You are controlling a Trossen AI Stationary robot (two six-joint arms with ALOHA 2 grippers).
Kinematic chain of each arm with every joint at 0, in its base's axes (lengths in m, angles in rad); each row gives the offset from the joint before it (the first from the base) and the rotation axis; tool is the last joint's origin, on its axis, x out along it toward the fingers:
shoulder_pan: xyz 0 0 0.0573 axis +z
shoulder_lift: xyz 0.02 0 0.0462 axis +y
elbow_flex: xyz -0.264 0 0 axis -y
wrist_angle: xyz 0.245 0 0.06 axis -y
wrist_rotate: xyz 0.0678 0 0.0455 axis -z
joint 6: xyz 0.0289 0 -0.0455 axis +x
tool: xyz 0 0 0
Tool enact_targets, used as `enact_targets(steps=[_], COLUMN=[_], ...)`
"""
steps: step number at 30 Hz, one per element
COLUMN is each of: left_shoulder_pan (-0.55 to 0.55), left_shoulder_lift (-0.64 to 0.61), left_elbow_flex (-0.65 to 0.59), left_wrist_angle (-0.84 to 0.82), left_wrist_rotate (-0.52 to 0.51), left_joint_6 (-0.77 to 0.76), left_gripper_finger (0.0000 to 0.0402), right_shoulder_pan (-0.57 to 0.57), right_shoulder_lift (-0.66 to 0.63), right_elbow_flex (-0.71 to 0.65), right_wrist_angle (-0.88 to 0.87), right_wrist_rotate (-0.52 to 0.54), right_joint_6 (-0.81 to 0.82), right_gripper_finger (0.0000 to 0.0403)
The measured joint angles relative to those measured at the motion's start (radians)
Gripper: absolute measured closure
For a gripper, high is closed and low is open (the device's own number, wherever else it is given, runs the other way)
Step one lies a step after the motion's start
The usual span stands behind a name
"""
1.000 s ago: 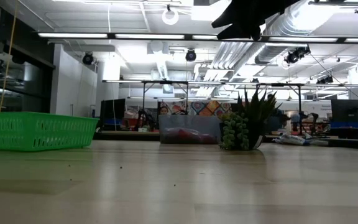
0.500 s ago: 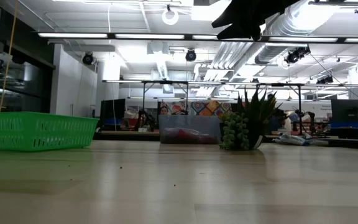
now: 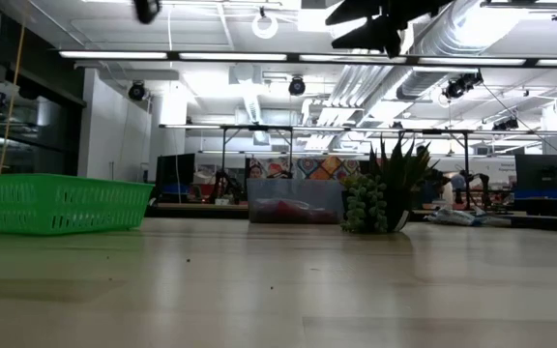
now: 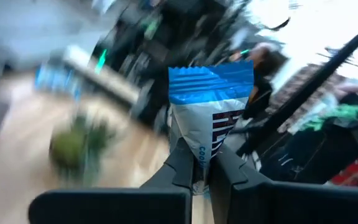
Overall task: Sort candy
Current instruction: Put the white candy into the green bin
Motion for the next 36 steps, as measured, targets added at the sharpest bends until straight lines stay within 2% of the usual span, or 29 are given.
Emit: enact_targets(steps=[2, 5, 12, 19, 24, 28, 36], left_shoulder_pan=[0.073, 0.125, 0.129, 0.113, 0.118, 0.118, 0.118], left_shoulder_lift=[0.008, 0.006, -0.035, 0.038, 0.126, 0.18, 0.272], left_elbow_flex=[0.0, 0.0, 0.01, 0.204, 0.178, 0.078, -0.044], left_wrist_angle=[0.041, 0.015, -0.175, -0.917, -1.234, -1.233, -1.032], left_wrist_rotate=[0.101, 0.181, 0.205, 0.125, 0.109, 0.11, 0.112], left_joint_6=[0.079, 0.093, 0.095, 0.09, -0.064, -0.184, -0.424], left_gripper_finger=[0.0398, 0.0398, 0.0398, 0.0399, 0.0399, 0.0399, 0.0399], right_shoulder_pan=[0.0, 0.0, 0.0, 0.0, 0.0, 0.0, 0.0], right_shoulder_lift=[0.0, 0.0, 0.0, 0.0, 0.0, 0.0, 0.0], right_elbow_flex=[0.0, 0.0, 0.0, 0.0, 0.0, 0.0, 0.0], right_wrist_angle=[0.016, 0.022, 0.007, 0.002, -0.001, -0.005, -0.021], right_wrist_rotate=[0.0, -0.001, -0.004, -0.004, -0.003, -0.002, 0.001], right_joint_6=[0.007, 0.011, 0.016, 0.046, 0.057, 0.071, 0.071], right_gripper_finger=[0.0155, 0.0155, 0.0155, 0.0155, 0.0155, 0.0155, 0.0155])
